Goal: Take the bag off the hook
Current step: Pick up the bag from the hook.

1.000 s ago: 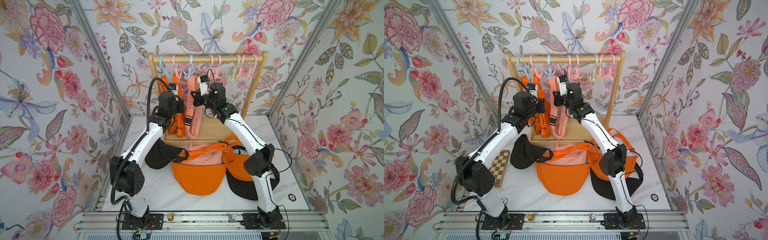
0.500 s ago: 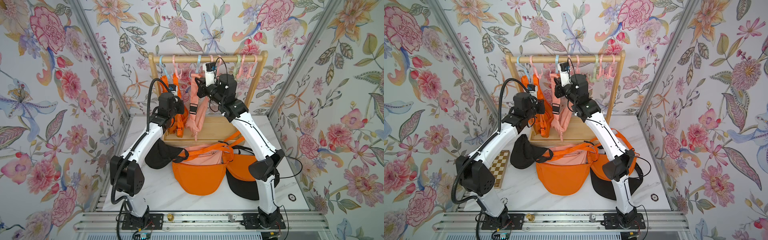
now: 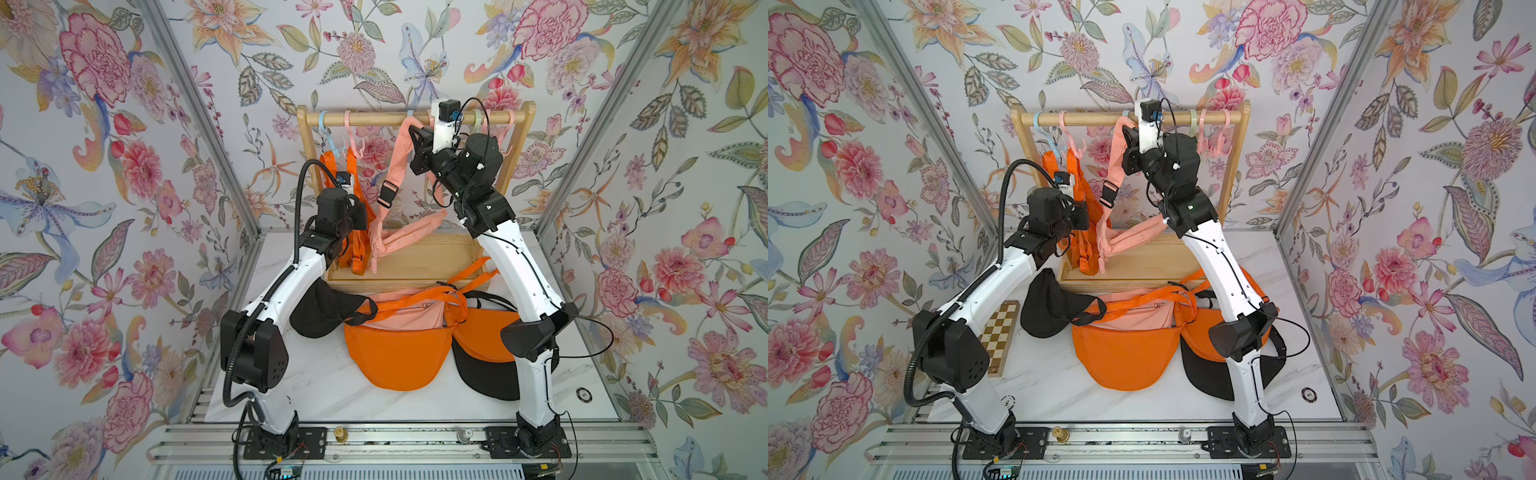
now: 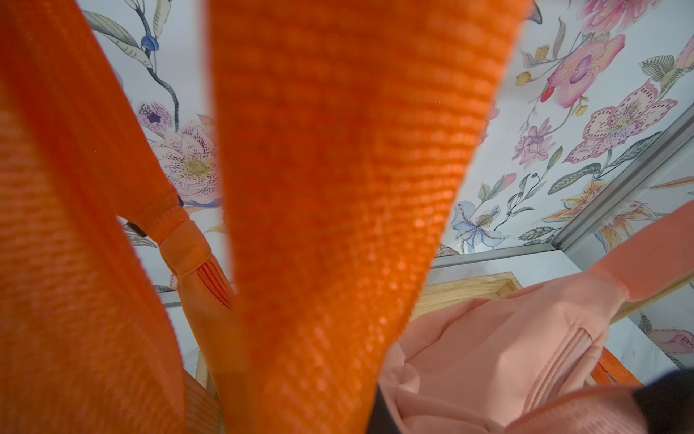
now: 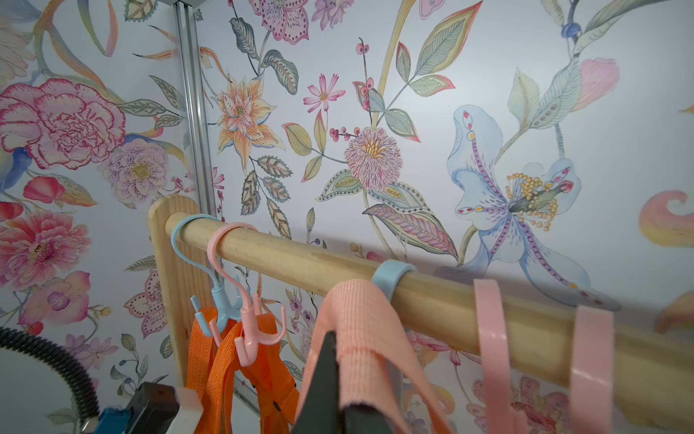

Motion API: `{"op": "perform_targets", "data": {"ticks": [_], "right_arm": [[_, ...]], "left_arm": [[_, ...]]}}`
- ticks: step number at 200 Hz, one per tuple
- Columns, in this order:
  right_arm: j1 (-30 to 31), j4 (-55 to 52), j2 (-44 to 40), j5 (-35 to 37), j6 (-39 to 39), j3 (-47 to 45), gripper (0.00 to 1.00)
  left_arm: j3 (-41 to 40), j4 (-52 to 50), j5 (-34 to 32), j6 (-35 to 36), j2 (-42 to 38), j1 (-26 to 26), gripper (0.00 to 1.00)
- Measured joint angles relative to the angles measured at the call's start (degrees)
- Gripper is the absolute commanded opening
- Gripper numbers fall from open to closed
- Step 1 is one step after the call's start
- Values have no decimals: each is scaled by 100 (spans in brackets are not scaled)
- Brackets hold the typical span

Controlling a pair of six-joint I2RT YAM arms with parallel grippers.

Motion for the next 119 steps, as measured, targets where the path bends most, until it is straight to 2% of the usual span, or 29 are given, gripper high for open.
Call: {"op": "perform_targets", "data": {"ticks": [36,52,62,77,83,96,119], "right_arm": [[0,-144,-247,-142,9,-157,0],[39,-188,-610,-223,9,-551,0],[76,-197,-859,-256,0,-835,0],[243,-184,-1272,-240,-107,-1294,0],[354,-170,-1436,-201,-186,-1475,0],[629,-175,-1681,-109,-363,-1744,0],[1141,-192,-1958,87,-723,-2020,0]], "left_arm": [[0,-2,-83,0,0,13,12],[0,-9,-87,-2,0,28,18],[-2,-26,-87,-7,0,37,28],[-2,-74,-70,28,0,44,68],[-2,-94,-68,9,0,44,79],[-15,-120,-57,0,-24,44,90],[-232,-192,-57,-44,-308,48,95]]}}
